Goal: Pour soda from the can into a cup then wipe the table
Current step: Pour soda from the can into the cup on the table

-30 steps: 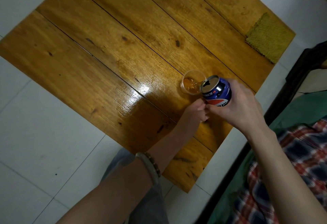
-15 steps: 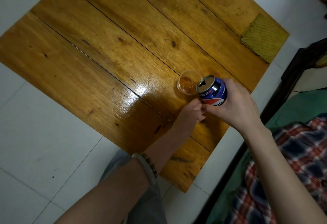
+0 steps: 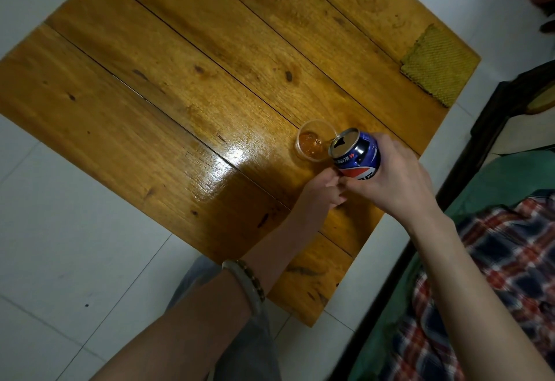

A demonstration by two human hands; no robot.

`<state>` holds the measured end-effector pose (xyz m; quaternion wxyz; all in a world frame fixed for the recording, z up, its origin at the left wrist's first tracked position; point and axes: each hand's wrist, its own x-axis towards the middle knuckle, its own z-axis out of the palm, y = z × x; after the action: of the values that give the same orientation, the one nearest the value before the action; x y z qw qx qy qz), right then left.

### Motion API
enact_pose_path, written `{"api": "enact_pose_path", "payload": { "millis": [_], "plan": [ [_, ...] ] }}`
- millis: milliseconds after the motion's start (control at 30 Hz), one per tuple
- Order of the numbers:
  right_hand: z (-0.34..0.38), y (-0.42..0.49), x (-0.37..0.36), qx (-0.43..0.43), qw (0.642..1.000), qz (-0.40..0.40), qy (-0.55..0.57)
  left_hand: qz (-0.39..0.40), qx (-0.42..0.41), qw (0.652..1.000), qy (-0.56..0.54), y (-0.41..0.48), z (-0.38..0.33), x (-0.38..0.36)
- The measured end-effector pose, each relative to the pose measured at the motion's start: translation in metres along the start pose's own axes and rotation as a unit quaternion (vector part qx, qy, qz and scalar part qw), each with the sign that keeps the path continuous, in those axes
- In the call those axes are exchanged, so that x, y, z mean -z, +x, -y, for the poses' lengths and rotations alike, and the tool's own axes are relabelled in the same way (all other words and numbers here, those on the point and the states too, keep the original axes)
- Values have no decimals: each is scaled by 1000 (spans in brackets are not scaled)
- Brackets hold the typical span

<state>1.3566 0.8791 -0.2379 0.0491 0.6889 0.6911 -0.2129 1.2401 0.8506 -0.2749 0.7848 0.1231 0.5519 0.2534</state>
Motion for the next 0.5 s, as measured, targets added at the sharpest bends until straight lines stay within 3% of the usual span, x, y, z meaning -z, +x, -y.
{"api": "enact_pose_path", "payload": {
  "millis": [500],
  "plan": [
    [3,0,1,-3,1000,8,2,49,-15,997,-55,-13,8,5]
  ]
}}
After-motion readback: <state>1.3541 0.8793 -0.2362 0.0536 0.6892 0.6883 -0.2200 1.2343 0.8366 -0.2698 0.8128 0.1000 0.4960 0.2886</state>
